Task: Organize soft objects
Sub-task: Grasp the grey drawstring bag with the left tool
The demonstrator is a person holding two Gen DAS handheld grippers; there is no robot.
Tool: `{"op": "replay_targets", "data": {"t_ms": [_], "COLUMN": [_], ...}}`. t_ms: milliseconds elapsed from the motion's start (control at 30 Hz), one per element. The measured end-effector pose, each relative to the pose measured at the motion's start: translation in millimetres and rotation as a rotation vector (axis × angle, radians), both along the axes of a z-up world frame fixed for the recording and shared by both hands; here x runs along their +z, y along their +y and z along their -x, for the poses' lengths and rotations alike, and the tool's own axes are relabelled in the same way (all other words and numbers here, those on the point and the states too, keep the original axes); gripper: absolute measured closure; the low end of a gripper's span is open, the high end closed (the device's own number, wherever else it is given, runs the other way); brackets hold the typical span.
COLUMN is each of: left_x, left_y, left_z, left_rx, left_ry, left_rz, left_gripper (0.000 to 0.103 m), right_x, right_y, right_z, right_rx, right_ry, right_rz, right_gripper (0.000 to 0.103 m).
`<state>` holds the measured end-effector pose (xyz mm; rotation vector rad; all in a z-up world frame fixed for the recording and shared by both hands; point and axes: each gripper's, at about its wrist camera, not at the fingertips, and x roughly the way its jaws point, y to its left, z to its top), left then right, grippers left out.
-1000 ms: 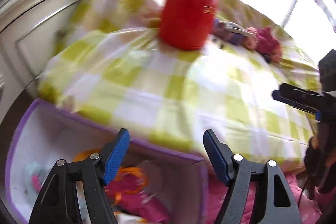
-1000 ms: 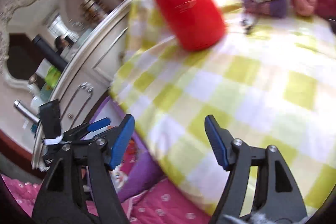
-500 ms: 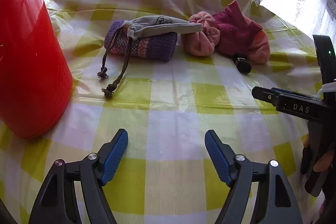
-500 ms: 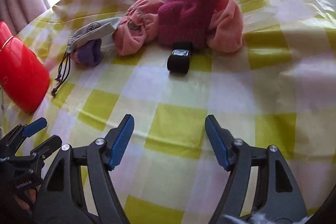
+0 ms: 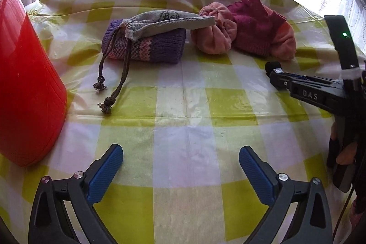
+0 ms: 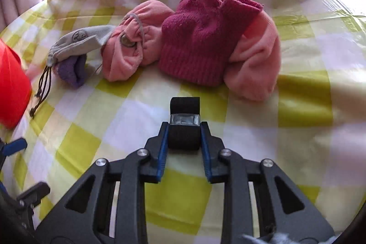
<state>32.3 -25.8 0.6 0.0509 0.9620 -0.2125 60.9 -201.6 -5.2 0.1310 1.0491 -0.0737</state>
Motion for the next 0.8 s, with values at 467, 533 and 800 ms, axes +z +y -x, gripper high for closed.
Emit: {"op": "replay_targets", "data": {"t_ms": [467, 533, 800], "left_x": [28, 35, 63], "left_y": [-80, -75, -19], "left_z": [-123, -124, 28], "left_rx": [-0.139, -0.170, -0.200], "left_ry": [-0.365, -0.286, -0.160], "left_rz": [-0.526, -0.410, 0.077], "left_gripper": [0.027, 0.100, 0.100], "right_x": [4, 5, 4], "right_y": [7, 6, 4], "right_z": [33, 32, 31], "right_rx": [0.009, 0.008, 0.007], "right_ry": [-0.011, -0.011, -0.012], "right_rz": [-0.027, -0.030, -0.038], "right_gripper": [0.072, 0.072, 0.072]}}
